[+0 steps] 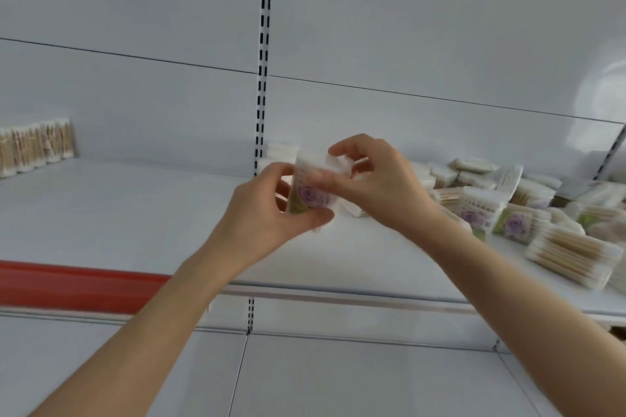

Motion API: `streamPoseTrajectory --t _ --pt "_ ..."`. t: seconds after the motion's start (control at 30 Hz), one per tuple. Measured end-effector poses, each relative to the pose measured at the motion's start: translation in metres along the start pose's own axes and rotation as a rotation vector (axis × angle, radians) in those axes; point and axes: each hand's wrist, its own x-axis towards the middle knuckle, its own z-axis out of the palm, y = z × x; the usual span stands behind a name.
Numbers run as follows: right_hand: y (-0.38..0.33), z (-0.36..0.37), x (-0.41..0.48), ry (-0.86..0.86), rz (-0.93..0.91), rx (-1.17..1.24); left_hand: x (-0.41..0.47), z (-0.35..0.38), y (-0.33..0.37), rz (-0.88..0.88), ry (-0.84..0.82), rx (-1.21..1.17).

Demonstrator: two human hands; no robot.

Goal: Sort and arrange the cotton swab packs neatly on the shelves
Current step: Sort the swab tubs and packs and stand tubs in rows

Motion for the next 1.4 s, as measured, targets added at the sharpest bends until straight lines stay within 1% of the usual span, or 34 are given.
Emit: streamPoseTrajectory --t 0.07,0.1,0.13,0.2,0.23,0.33,0.47,0.6,0.73,0.87,0.93,1.03,1.13,1.2,1.3,1.33,1.37,1.4 --pt "0.005 -0.002 0.002 -0.054 0.013 0.1 -0.003 -0.004 -0.006 -0.033 0.006 -0.008" --pt "0.012 -0.004 0.007 -0.045 0.022 0.094 -0.004 -0.006 -0.011 -0.057 0.003 -0.007" --pt "0.021 -0.007 0.015 -0.008 0.032 0.037 -0.005 -0.009 -0.016 -0.08 -0.001 0.005" --pt "0.042 -0.016 0.037 0.072 0.067 -0.162 -0.007 -0.012 -0.024 -0.109 -0.02 0.055" --pt "0.052 -0.02 0.049 0.083 0.09 -0.24 -0.006 -0.012 -0.028 -0.119 -0.03 0.081" --pt "0.079 -0.027 0.081 0.049 0.153 -0.402 -0.003 -0.01 -0.036 -0.146 -0.05 0.127" --pt "0.1 -0.021 0.112 0.002 0.208 -0.559 0.001 -0.005 -0.041 -0.145 -0.059 0.103" --pt "0.109 -0.011 0.125 -0.091 0.34 -0.742 0.003 -0.005 -0.047 -0.129 -0.058 0.097" --pt "0.118 -0.008 0.132 -0.088 0.363 -0.809 0.004 -0.006 -0.05 -0.118 -0.039 0.103" --pt "0.123 -0.014 0.133 -0.026 0.318 -0.742 0.009 -0.005 -0.052 -0.112 -0.062 0.104" --pt "0.12 -0.019 0.133 0.069 0.268 -0.651 0.012 -0.005 -0.054 -0.107 -0.075 0.108" --pt "0.105 -0.028 0.128 0.223 0.198 -0.453 0.015 -0.006 -0.054 -0.113 -0.091 0.106" --pt "0.083 -0.033 0.114 0.298 0.129 -0.342 0.016 -0.005 -0.055 -0.121 -0.086 0.121" --pt "0.069 -0.035 0.1 0.317 0.096 -0.288 0.017 -0.005 -0.055 -0.117 -0.089 0.12" --pt "0.051 -0.033 0.071 0.295 0.064 -0.24 0.015 -0.008 -0.054 -0.135 -0.101 0.147" --pt "0.046 -0.031 0.06 0.281 0.054 -0.211 0.012 -0.01 -0.054 -0.132 -0.074 0.158" --pt "0.041 -0.029 0.048 0.267 0.039 -0.174 0.008 -0.012 -0.054 -0.104 -0.009 0.161" --pt "0.035 -0.027 0.037 0.25 0.027 -0.134 0.003 -0.014 -0.053 -0.044 0.094 0.139"
